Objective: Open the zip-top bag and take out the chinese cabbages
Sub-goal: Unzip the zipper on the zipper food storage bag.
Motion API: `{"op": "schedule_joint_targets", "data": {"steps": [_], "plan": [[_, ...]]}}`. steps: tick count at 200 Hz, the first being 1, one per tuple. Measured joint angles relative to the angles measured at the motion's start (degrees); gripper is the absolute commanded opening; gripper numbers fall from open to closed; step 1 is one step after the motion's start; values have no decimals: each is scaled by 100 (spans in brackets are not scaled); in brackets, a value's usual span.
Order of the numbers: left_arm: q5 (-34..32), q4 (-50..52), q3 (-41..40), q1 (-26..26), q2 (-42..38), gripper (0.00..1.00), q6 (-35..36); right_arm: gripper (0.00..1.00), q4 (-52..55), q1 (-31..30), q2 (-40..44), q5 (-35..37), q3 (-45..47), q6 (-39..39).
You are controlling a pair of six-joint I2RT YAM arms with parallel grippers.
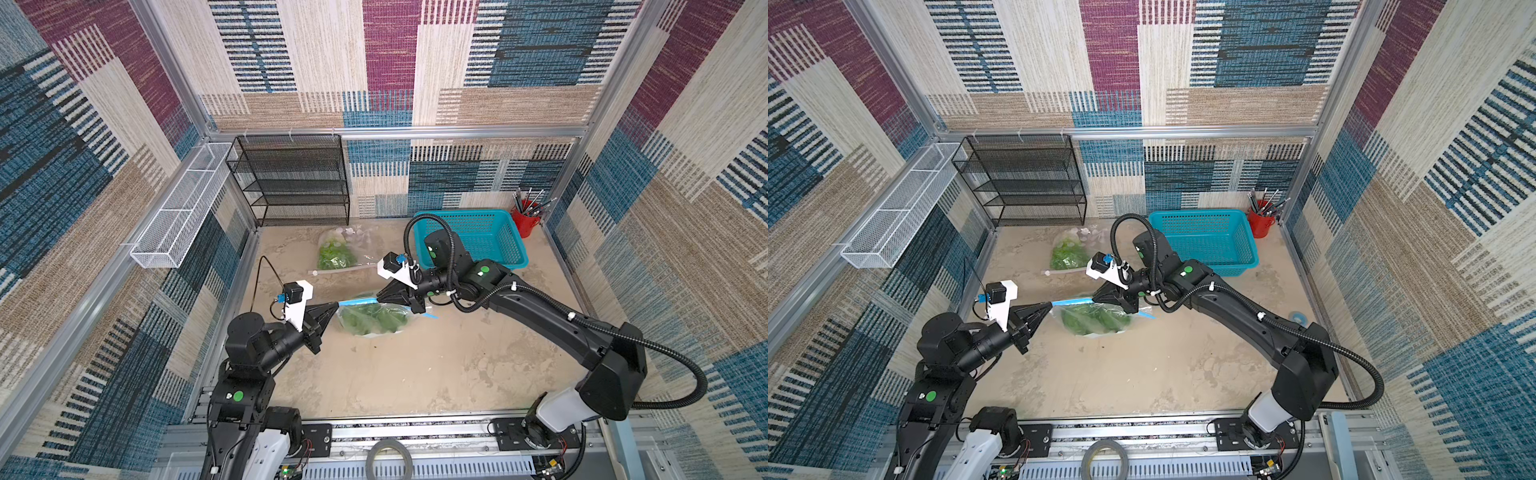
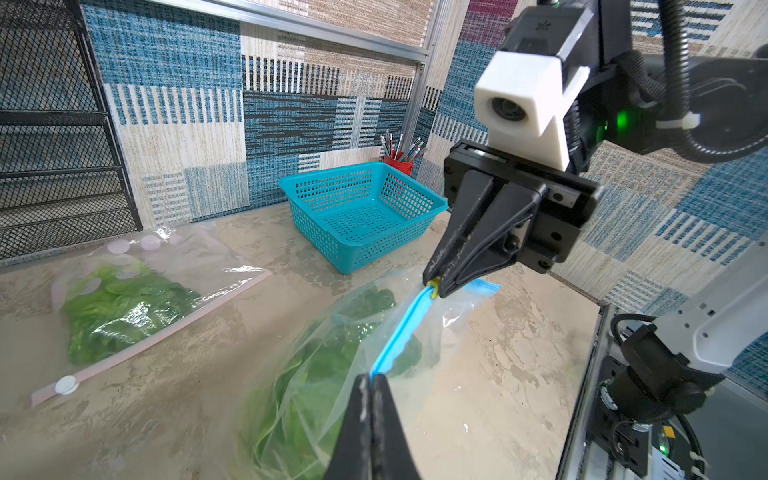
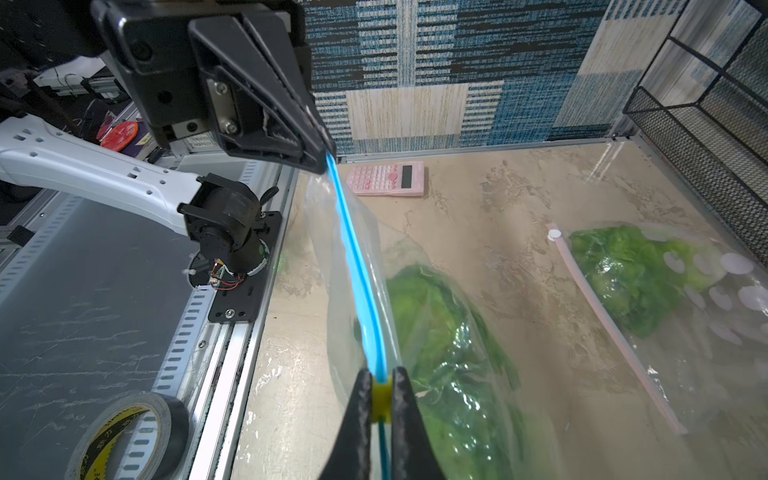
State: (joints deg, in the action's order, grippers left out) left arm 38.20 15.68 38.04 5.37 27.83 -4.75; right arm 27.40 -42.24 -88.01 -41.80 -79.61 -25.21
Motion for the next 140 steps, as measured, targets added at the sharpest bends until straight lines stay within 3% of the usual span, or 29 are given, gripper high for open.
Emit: {"op": "schedule_joint_targets", "data": {"steps": [140], "plan": [[-699,83,11,0,-179,0,0,0,-26,208,586,350,474,254]]}}
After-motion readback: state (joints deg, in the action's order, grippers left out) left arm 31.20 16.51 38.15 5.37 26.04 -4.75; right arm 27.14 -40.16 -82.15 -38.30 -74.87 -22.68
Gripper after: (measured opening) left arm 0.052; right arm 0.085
